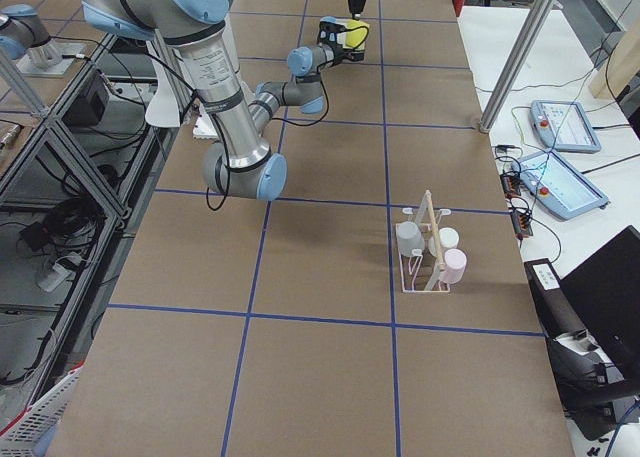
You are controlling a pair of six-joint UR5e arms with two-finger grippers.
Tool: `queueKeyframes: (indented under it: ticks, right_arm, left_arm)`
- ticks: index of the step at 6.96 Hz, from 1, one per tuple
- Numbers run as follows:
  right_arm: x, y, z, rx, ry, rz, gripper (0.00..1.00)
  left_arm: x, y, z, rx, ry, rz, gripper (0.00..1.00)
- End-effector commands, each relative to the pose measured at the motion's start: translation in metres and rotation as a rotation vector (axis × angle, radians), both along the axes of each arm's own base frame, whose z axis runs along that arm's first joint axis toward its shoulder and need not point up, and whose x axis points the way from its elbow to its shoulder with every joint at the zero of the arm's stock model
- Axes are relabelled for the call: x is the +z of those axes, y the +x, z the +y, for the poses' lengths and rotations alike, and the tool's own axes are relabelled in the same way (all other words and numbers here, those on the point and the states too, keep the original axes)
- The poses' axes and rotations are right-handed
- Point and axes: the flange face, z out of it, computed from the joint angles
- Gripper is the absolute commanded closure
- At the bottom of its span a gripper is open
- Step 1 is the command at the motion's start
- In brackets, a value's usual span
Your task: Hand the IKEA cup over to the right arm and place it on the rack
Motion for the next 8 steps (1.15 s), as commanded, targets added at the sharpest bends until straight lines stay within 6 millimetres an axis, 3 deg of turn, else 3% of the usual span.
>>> queueKeyframes:
  ticks: [1, 6, 7, 8]
  right_arm:
    - [-0.0003, 0.0003, 0.0001, 0.004, 0.01, 0.006, 0.0]
    - [-0.0009, 0.0008, 0.0003, 0.004, 0.012, 0.006, 0.02]
    - [-0.0037, 0.0039, 0.0005, 0.009, 0.023, 0.004, 0.12]
    - [-0.0056, 0.0066, 0.0014, 0.014, 0.033, 0.004, 0.36]
  left_arm:
    - [-0.0033, 0.0064, -0.0038, 0.005, -0.001, -0.001, 1.0]
    - [-0.003, 0.0114, -0.0087, 0.007, -0.004, -0.006, 1.0]
    - [-0.0052, 0.011, -0.0082, 0.007, 0.0, -0.003, 1.0]
    - [-0.0053, 0.0103, -0.0087, 0.006, 0.001, -0.003, 1.0]
